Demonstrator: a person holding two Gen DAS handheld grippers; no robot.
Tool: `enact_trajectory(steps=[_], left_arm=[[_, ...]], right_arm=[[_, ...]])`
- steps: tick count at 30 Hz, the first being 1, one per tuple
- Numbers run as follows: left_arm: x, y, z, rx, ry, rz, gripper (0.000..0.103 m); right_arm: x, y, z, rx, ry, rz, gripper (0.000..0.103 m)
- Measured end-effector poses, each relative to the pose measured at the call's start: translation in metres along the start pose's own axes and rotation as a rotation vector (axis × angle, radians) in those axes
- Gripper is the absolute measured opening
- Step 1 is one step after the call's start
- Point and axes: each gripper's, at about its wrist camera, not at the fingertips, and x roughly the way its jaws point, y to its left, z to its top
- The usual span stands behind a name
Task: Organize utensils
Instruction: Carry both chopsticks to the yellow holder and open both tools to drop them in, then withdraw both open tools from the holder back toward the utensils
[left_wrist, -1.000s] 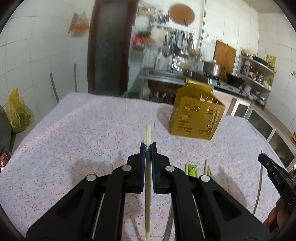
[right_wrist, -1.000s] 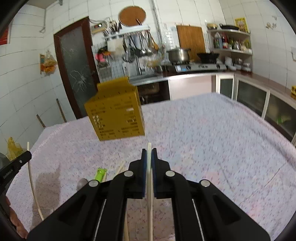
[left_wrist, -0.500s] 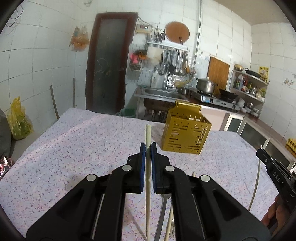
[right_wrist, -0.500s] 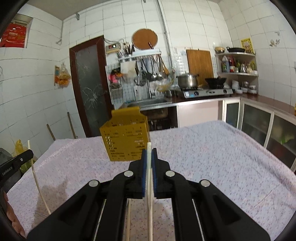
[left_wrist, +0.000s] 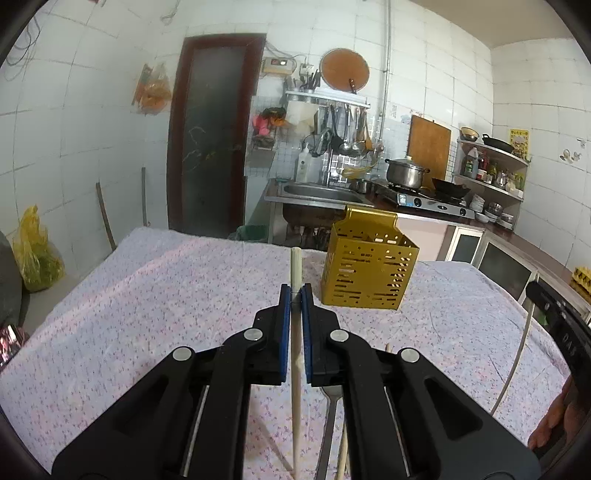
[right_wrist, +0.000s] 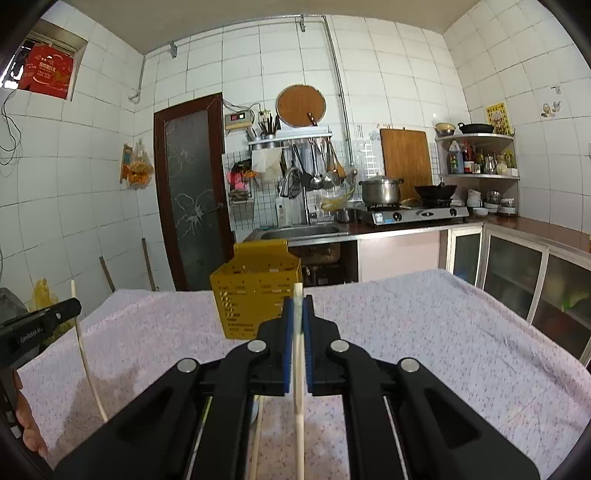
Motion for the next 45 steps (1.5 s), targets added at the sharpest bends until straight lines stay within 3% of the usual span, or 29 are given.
enact_trajectory(steps=[6, 11, 17, 22, 27, 32, 38, 39, 40, 41, 42, 45], left_arm=[[0.003, -0.009, 0.024, 0.022, -0.029, -0.029, 0.005], [0.018, -0.025, 0.083, 0.036, -0.116, -0.07, 0.005], [0.06, -0.049, 0.167, 0.038, -0.235, -0.105, 0.005], [0.114, -0.071, 0.209, 0.038, -0.265, -0.148, 0.005], [0.184, -0.089, 0.207, 0.056, -0.231, -0.157, 0.005], [0.241, -0.091, 0.17, 0.066, -0.149, -0.143, 0.005], [0.247, -0.077, 0.153, 0.061, -0.089, -0.096, 0.006], [0.239, -0.073, 0.155, 0.062, -0.087, -0.088, 0.016], [0.228, -0.069, 0.156, 0.06, -0.087, -0.079, 0.047], [0.22, -0.066, 0.158, 0.056, -0.092, -0.07, 0.064], [0.204, -0.061, 0.158, 0.05, -0.121, -0.053, 0.084], [0.16, -0.051, 0.154, 0.085, -0.168, -0.001, 0.098]], right_arm=[[0.012, -0.001, 0.029, 0.015, -0.047, 0.011, 0.005], [0.04, 0.007, 0.084, 0.003, -0.14, 0.022, 0.005], [0.107, 0.023, 0.155, -0.018, -0.256, 0.021, 0.005], [0.173, 0.033, 0.183, -0.013, -0.294, 0.032, 0.005], [0.233, 0.029, 0.169, -0.004, -0.274, 0.033, 0.005], [0.268, 0.023, 0.124, -0.009, -0.186, 0.027, 0.005], [0.259, 0.018, 0.107, -0.049, -0.085, 0.008, 0.008], [0.254, 0.016, 0.109, -0.056, -0.076, -0.002, 0.011], [0.248, 0.014, 0.112, -0.06, -0.067, -0.013, 0.033], [0.235, 0.012, 0.117, -0.061, -0.056, -0.028, 0.06], [0.227, 0.01, 0.119, -0.063, -0.052, -0.037, 0.062], [0.191, 0.005, 0.121, -0.095, 0.0, -0.085, 0.062]])
